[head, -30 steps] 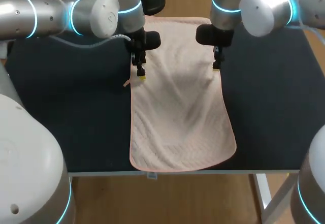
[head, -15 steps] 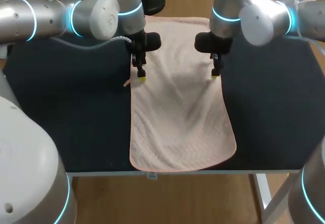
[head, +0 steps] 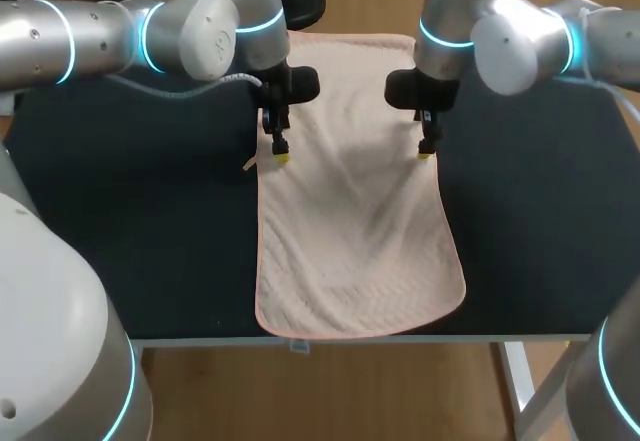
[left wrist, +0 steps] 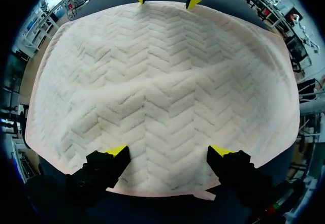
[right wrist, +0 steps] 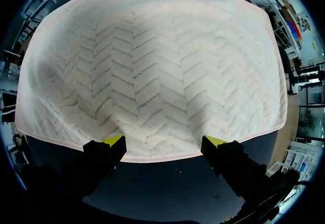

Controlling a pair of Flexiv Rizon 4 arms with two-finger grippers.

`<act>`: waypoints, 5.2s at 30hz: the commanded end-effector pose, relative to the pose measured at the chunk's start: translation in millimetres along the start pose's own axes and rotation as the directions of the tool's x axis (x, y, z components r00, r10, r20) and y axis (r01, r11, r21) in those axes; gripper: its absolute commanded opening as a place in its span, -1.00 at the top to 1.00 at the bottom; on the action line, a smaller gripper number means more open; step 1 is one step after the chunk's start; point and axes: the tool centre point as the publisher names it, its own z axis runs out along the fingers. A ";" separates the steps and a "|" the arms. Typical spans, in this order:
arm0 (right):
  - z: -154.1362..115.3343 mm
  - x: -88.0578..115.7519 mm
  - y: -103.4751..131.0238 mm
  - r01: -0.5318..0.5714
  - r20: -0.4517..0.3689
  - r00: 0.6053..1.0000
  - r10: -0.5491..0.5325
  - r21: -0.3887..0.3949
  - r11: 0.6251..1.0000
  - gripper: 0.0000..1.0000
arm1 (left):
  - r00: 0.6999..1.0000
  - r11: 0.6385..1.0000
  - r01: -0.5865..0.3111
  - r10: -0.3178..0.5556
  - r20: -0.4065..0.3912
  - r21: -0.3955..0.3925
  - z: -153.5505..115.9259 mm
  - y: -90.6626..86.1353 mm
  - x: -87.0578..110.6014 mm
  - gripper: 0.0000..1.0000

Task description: Fold the towel

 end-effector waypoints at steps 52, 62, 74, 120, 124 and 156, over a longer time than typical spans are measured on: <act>-20.6 -4.5 3.6 0.002 0.051 0.999 0.000 -0.035 0.999 -1.00 | 0.999 0.998 0.050 -0.051 0.007 0.037 -14.2 4.2 0.3 -1.00; 2.0 -1.5 9.0 -0.001 -0.022 1.000 0.000 -0.034 0.999 -1.00 | 0.998 0.996 0.054 -0.055 -0.009 -0.070 10.5 -6.1 -1.6 -1.00; 15.6 3.1 4.4 -0.001 -0.056 0.998 0.000 -0.022 1.000 -1.00 | 0.998 0.997 0.050 -0.052 -0.023 -0.060 17.4 -3.6 -0.6 -1.00; -120.3 -51.5 -5.2 -0.022 0.241 0.969 0.057 -0.147 0.989 1.00 | 0.974 0.979 0.075 -0.113 0.197 0.188 -130.4 -6.3 -41.0 1.00; -168.0 -86.7 -3.8 0.012 0.352 0.935 0.053 -0.179 0.984 1.00 | 0.941 0.984 0.044 -0.099 0.322 0.172 -185.4 -3.8 -67.5 1.00; -343.4 -135.8 4.6 0.137 0.721 0.690 0.070 -0.225 0.965 1.00 | 0.734 0.990 -0.068 -0.035 0.679 0.125 -368.3 -18.4 -72.2 1.00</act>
